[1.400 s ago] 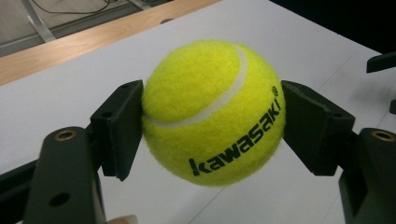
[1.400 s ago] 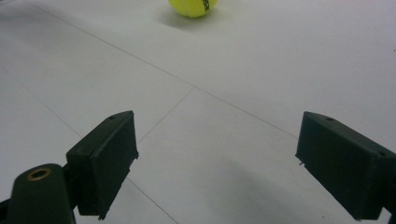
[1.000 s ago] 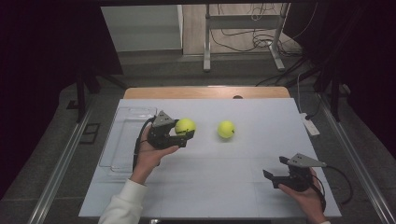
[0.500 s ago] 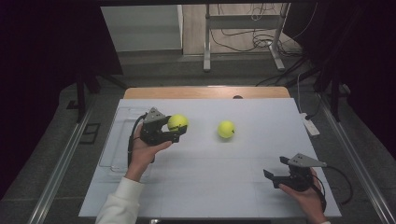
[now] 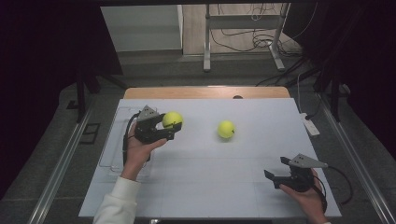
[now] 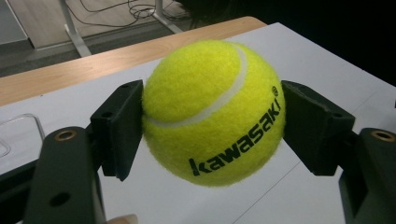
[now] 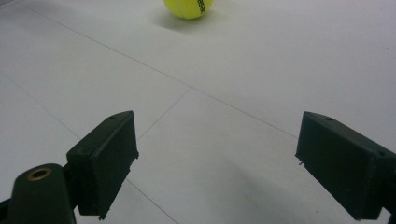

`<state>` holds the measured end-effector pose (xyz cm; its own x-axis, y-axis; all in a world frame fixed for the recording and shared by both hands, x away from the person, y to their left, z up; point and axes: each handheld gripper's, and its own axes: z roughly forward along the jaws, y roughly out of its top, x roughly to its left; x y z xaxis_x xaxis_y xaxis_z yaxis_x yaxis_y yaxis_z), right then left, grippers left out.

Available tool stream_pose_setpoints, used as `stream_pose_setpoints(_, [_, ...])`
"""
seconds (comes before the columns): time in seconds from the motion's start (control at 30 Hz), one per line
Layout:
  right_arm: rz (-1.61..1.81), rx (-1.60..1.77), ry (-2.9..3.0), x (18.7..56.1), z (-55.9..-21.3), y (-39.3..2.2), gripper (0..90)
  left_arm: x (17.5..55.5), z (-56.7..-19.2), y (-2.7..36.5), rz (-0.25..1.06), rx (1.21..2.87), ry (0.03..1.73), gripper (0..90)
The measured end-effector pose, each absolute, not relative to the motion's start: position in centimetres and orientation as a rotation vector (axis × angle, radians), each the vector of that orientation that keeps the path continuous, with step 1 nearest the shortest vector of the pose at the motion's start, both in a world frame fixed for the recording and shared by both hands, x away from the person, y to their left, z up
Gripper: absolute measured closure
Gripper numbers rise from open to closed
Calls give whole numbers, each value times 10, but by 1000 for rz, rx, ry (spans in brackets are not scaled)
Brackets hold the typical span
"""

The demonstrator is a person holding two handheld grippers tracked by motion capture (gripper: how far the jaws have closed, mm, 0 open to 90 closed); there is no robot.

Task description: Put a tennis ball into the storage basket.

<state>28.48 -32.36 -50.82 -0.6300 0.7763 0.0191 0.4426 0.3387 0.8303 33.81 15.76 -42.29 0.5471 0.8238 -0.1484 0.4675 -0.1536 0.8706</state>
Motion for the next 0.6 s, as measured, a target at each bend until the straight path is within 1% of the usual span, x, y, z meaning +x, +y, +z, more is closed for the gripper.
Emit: stream_pose_setpoints(0.6, [1202,1074,2231,285,-509,-324,126,343,-425,179,485,1755,1146,268])
